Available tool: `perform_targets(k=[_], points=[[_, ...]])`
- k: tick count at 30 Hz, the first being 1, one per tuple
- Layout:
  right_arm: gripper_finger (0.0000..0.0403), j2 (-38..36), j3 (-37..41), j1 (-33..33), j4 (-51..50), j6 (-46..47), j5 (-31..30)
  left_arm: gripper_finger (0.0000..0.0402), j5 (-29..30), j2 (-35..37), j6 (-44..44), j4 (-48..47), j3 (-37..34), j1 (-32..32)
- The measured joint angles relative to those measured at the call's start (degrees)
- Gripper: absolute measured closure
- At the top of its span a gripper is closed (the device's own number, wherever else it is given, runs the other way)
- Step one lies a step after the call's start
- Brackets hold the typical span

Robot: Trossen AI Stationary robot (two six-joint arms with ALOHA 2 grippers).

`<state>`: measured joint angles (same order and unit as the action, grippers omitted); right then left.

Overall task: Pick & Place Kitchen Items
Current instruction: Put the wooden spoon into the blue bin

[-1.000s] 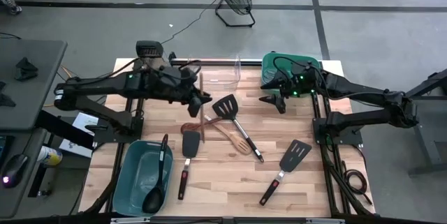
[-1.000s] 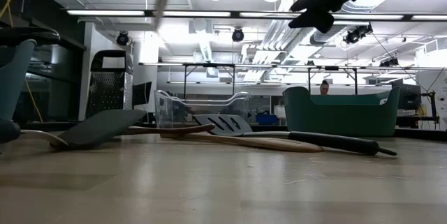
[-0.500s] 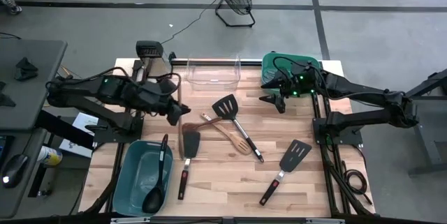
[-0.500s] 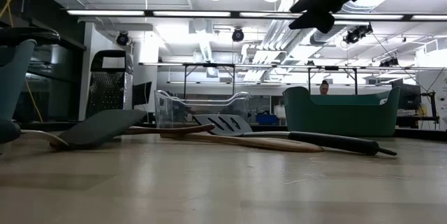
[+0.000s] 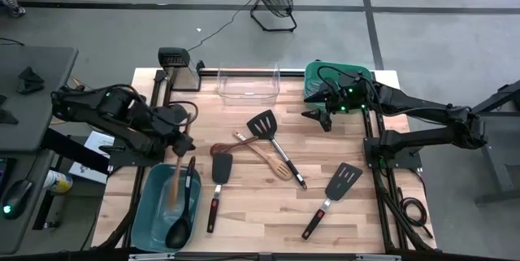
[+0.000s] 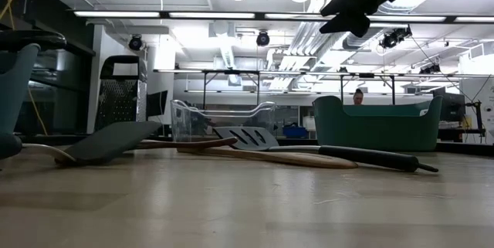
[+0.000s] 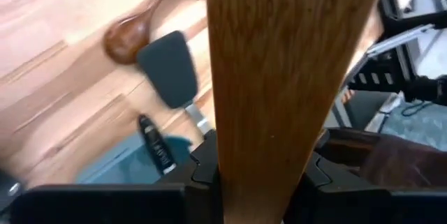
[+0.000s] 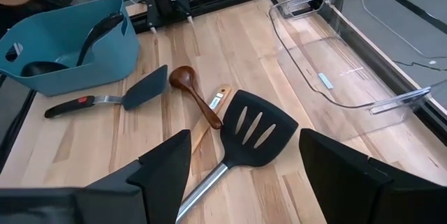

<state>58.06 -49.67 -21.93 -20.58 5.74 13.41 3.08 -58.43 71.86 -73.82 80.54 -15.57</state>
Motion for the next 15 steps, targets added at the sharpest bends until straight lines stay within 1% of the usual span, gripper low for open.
perform_targets(k=[7, 12, 15], points=[[0.0144, 0.0, 0.0, 0.0, -0.1, 0.3, 0.0, 0.0317, 0.1, -2.1, 3.8, -6.4, 0.5, -0.7], [0.0144, 0.0, 0.0, 0.0, -0.2, 0.4, 0.0, 0.0318, 0.0, -6.6, 5.1, -12.4, 0.5, -0.7], [0.0144, 0.0, 0.0, 0.0, -0.2, 0.5, -1.1, 0.0317, 0.0, -9.9, 5.1, -15.9, 0.4, -0.7]])
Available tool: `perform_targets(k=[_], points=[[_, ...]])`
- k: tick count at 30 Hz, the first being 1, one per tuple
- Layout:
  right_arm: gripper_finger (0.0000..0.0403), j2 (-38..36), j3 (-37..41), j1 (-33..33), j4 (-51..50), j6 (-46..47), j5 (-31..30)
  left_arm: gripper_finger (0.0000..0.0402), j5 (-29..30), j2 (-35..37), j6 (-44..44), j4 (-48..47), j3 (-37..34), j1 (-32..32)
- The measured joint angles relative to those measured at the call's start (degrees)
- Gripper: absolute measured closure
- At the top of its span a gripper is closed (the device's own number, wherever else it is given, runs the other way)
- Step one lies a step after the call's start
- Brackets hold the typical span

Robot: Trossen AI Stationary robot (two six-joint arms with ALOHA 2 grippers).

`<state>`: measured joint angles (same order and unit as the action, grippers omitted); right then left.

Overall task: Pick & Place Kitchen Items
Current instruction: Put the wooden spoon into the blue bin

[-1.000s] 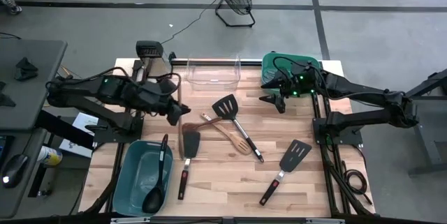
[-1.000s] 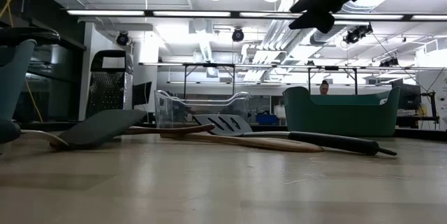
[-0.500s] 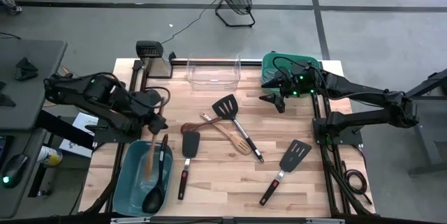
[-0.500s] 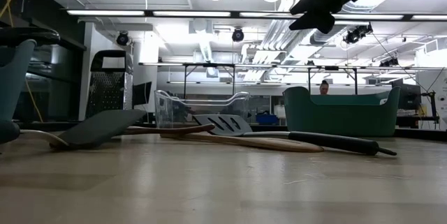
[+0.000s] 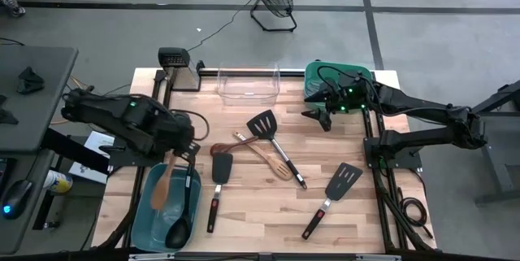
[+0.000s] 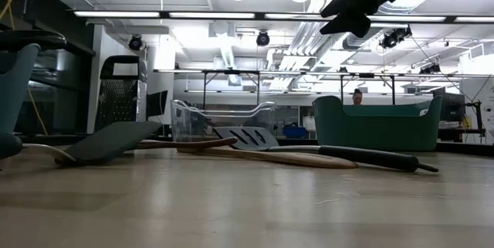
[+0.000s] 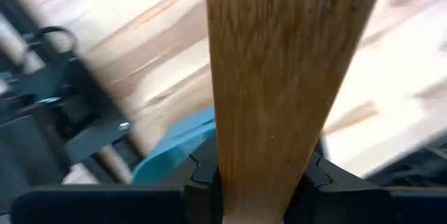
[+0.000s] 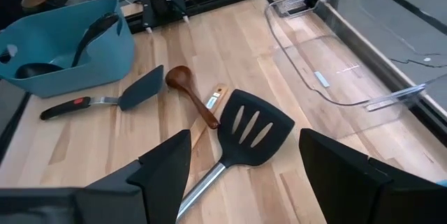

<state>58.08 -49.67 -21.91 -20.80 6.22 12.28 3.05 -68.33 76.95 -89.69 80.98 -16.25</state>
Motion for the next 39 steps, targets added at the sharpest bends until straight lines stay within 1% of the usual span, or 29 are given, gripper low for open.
perform_targets(k=[4, 10, 13, 20, 21, 26, 31, 35, 39], points=[[0.0144, 0.0, 0.0, 0.0, 0.0, 0.0, -0.4, 0.0317, 0.4, -4.1, -1.9, -0.1, 0.0, 0.0], [0.0144, 0.0, 0.0, 0.0, 0.0, 0.0, -0.4, 0.0318, 1.3, -8.6, -1.0, -0.3, 0.0, -0.8], [0.0144, 0.0, 0.0, 0.0, -0.1, 0.0, -0.3, 0.0318, 3.9, -8.9, 2.7, -0.3, -0.1, -3.0], [0.0144, 0.0, 0.0, 0.0, -0.6, -0.2, -0.2, 0.0318, 10.0, -6.0, 16.7, -0.3, -0.6, -11.4], [0.0144, 0.0, 0.0, 0.0, -0.5, -0.3, -0.2, 0.0318, 9.5, -5.5, 18.9, -0.1, -1.5, -12.5], [0.0144, 0.0, 0.0, 0.0, -0.5, -0.4, -0.2, 0.0318, 2.6, -4.9, 32.0, -0.3, -7.7, -17.9], [0.0144, 0.0, 0.0, 0.0, -0.5, -0.5, -0.2, 0.0318, 1.5, -4.9, 43.9, 0.1, -10.3, -22.0], [0.0144, 0.0, 0.0, 0.0, -0.5, -0.5, -0.2, 0.0316, -0.4, -4.9, 46.3, -0.2, -11.3, -23.7], [0.0144, 0.0, 0.0, 0.0, -0.5, -0.5, -0.2, 0.0312, -3.1, -5.2, 46.1, -0.3, -12.9, -24.0]])
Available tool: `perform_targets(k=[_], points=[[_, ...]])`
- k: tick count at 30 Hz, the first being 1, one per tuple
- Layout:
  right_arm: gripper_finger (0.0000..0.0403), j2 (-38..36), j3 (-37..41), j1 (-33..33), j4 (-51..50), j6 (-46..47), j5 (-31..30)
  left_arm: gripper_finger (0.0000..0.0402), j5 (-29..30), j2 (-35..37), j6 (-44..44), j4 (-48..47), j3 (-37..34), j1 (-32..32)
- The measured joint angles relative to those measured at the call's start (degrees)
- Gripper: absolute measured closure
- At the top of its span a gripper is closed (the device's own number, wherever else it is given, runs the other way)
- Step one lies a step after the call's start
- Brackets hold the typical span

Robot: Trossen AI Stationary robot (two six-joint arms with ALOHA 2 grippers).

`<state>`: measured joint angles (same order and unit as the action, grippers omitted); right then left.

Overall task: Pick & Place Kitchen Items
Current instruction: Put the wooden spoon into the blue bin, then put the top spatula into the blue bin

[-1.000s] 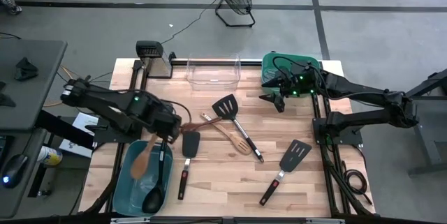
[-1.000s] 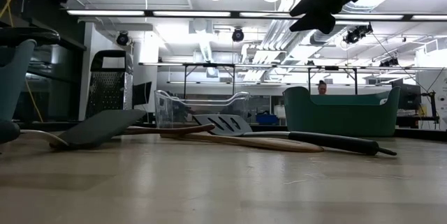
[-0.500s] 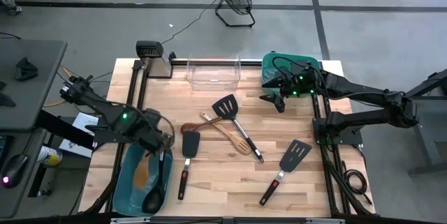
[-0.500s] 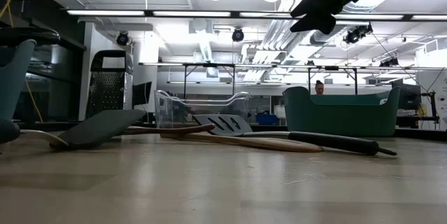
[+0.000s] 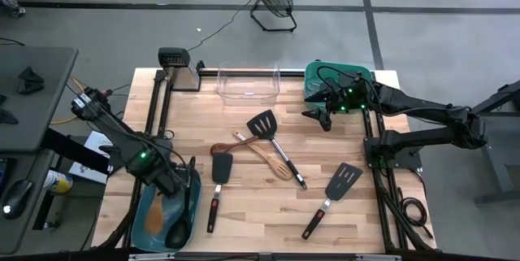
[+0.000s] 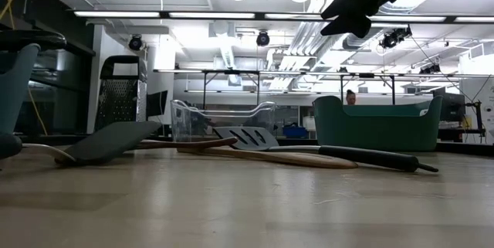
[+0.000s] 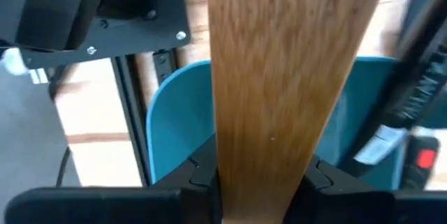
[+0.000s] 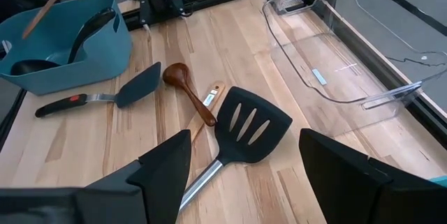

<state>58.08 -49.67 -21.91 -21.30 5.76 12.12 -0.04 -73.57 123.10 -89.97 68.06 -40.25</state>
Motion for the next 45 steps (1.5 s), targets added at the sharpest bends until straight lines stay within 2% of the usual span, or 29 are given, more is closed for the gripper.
perform_targets(k=[6, 19, 31, 37, 41, 45], points=[[0.0144, 0.0, 0.0, 0.0, -0.3, 0.0, 0.0, 0.0317, -2.5, -0.9, -1.5, 3.2, -1.8, 0.0], [0.0144, 0.0, 0.0, 0.0, -0.5, 0.0, 0.1, 0.0311, -2.0, -0.9, -1.3, 6.3, -3.4, 0.1], [0.0144, 0.0, 0.0, 0.0, -2.1, 0.0, 0.1, 0.0234, -2.6, -0.9, -2.7, 6.4, -3.1, 0.1], [0.0144, 0.0, 0.0, 0.0, -2.5, 0.0, 0.4, 0.0184, -3.7, -0.8, -3.1, 3.0, 1.3, 0.1], [0.0144, 0.0, 0.0, 0.0, -2.5, 0.1, 0.4, 0.0177, -3.5, -0.7, -3.2, -0.1, 5.3, 0.1], [0.0144, 0.0, 0.0, 0.0, -2.6, 0.2, 0.4, 0.0176, -0.2, -0.4, -2.6, -0.1, 7.4, 0.1]])
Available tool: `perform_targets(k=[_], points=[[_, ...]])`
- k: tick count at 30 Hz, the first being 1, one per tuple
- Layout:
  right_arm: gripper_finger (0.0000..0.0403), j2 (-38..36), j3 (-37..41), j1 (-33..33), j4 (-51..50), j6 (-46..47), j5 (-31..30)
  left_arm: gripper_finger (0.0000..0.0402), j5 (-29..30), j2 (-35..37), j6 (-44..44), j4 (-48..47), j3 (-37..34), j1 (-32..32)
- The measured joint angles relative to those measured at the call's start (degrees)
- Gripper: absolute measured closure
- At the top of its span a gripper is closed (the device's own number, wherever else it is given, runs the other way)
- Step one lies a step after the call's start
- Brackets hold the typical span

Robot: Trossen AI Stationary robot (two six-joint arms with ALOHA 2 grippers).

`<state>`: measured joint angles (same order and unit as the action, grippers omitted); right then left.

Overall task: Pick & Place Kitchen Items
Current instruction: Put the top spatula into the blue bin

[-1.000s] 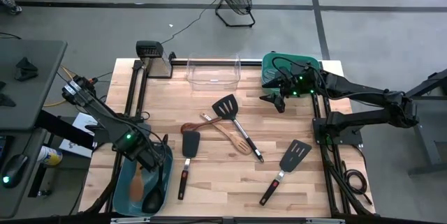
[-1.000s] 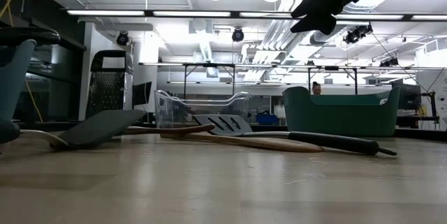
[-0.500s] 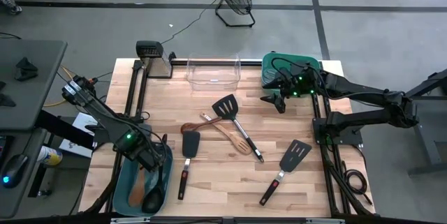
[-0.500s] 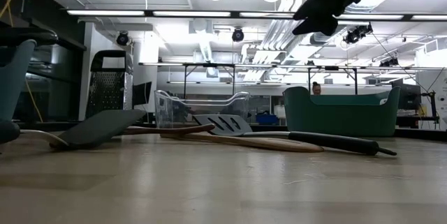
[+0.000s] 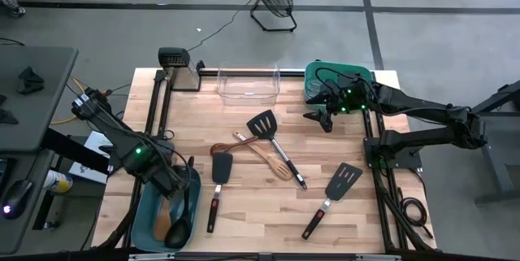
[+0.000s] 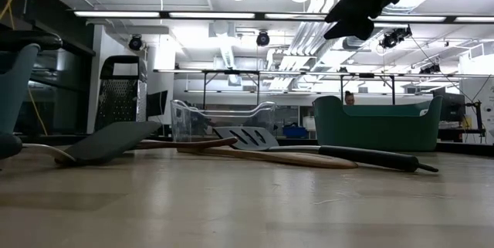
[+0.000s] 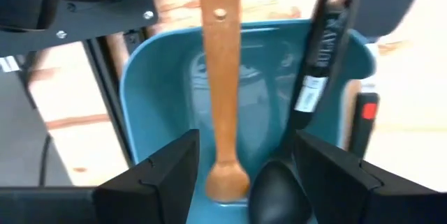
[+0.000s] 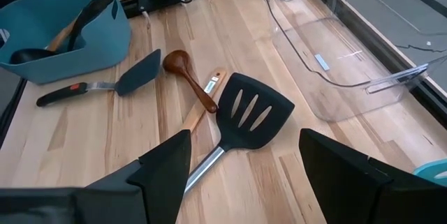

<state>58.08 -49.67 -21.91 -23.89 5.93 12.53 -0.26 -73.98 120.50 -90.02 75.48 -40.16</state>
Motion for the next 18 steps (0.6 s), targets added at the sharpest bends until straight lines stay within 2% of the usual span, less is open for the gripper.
perform_targets(k=[8, 18], points=[[0.0144, 0.0, 0.0, 0.0, -1.5, 0.0, 0.0, 0.0176, 6.4, 0.0, 1.3, 0.0, 2.7, 0.0], [0.0144, 0.0, 0.0, 0.0, -3.7, 1.4, 0.1, 0.0176, 18.0, 0.0, 1.3, 0.0, 5.6, 0.1]])
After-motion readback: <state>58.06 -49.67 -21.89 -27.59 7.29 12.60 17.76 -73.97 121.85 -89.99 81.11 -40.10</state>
